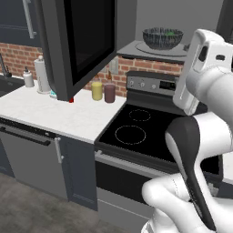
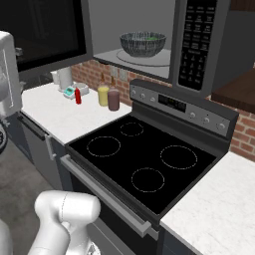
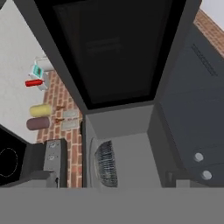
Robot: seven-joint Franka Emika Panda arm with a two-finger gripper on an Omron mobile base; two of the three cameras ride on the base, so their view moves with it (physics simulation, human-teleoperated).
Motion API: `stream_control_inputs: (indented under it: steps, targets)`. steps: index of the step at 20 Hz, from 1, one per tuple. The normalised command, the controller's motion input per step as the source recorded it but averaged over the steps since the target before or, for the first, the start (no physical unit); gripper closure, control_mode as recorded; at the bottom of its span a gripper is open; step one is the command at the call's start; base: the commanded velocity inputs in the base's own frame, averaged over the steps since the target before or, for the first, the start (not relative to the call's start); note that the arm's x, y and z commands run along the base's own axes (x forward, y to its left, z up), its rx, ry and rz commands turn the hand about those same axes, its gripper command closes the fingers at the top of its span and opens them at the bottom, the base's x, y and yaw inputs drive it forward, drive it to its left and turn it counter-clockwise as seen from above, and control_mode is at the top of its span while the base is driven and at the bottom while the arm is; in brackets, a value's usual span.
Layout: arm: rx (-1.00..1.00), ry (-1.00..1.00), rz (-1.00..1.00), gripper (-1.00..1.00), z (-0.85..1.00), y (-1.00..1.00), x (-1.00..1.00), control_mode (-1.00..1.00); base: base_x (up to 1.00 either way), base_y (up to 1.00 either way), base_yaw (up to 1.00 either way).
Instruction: Pick the broccoli from the sink and place it in the bowl. Then pick the bowl and place it in the microwave. Then close the microwave door and press the start button.
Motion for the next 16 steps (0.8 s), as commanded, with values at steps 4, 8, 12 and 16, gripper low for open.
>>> stream_control_inputs:
  steps: [4,8,12,16]
  targets:
    - [0.07,0.02,0.00,-1.00,-0.02,0.59,0.00,-1.00,0.00,0.00,0.00]
    - [0.08,0.00,0.00,-1.00,-0.20,0.52,0.00,-1.00,0.00,0.00,0.00]
    - [0.10,0.00,0.00,-1.00,-0.27,0.55,0.00,-1.00,0.00,0.00,0.00]
    - [0.09,0.00,0.00,-1.00,-0.26,0.62,0.00,-1.00,0.00,0.00,0.00]
